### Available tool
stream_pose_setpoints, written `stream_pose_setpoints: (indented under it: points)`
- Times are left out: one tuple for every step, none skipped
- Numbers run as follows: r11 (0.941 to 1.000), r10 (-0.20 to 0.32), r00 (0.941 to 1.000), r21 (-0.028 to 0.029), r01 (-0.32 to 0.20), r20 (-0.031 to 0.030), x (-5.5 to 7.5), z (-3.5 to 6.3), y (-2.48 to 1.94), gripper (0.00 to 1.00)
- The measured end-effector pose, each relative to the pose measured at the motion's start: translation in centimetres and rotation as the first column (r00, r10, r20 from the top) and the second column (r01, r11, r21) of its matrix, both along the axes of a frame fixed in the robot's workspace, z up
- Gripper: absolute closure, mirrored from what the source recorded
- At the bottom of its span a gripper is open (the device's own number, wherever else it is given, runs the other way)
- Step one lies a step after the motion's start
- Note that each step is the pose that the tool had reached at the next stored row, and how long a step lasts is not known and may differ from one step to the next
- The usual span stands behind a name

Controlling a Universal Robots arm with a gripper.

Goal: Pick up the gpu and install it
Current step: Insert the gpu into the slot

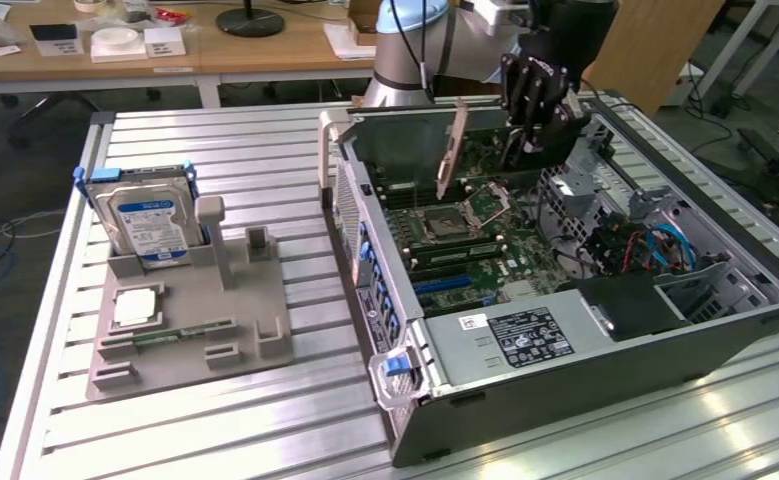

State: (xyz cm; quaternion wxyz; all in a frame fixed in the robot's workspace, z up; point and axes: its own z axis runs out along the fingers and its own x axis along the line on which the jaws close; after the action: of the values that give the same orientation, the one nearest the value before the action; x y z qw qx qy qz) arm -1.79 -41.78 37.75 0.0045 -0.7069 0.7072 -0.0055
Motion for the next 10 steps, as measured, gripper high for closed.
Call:
stream_pose_setpoints:
  points:
    - [1.0000, 0.001, 1.0000, -0.0001, -0.001, -0.0001, -0.01, -0.03, 0.00, 0.71]
    - [1.0000, 0.001, 1.0000, -0.0005, -0.001, -0.0001, 0.00, -0.02, 0.00, 0.71]
    - [1.0000, 0.001, 1.0000, -0.0005, -0.001, -0.0001, 0.00, -0.02, 0.00, 0.71]
    - [1.0000, 0.001, 1.0000, -0.0004, -0.001, 0.0000, -0.01, -0.03, 0.00, 0.71]
    - [1.0000, 0.001, 1.0000, -0.0004, -0.001, 0.0000, -0.01, -0.04, 0.00, 0.71]
    - [1.0000, 0.001, 1.0000, -0.0004, -0.001, 0.0000, -0.01, -0.04, 0.00, 0.71]
    - [1.0000, 0.001, 1.0000, -0.0004, -0.001, 0.0000, -0.01, -0.04, 0.00, 0.71]
    - [1.0000, 0.001, 1.0000, -0.0004, -0.001, 0.0000, -0.01, -0.04, 0.00, 0.71]
    - [1.0000, 0.001, 1.0000, -0.0004, -0.001, 0.0000, -0.01, -0.04, 0.00, 0.71]
    - [1.0000, 0.001, 1.0000, -0.0004, -0.001, 0.0000, -0.01, -0.04, 0.00, 0.71]
